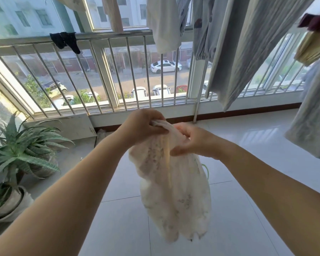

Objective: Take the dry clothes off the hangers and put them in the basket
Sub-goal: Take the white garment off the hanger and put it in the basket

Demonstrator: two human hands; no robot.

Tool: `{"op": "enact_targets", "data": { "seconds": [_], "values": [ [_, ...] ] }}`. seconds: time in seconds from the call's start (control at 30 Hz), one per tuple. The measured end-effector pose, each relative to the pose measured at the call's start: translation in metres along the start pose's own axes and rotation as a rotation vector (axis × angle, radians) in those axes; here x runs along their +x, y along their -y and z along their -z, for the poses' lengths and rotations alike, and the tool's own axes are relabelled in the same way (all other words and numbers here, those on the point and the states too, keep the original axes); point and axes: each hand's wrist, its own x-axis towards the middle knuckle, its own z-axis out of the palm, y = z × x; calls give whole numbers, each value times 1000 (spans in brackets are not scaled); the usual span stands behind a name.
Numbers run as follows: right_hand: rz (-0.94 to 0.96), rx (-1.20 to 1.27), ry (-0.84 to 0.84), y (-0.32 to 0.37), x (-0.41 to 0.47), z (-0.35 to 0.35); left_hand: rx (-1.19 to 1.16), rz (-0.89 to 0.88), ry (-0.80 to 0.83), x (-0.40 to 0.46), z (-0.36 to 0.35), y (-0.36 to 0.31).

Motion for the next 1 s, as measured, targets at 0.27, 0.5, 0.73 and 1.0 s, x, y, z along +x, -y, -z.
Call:
{"op": "enact_targets", "data": {
  "seconds": [0.27,0.5,0.73,1.0],
  "values": [
    [-113,-540,2,-55,11,-7,46,17,69,5,4,-1],
    [-111,-957,-167,-44,39,24,182,75,50,13,18,6],
    [-15,-947,-408,-40,76,46,186,104,-28,34,15,7],
    [108,-652,-302,-49,101,83,170,101,-91,67,4,-1]
  ]
}}
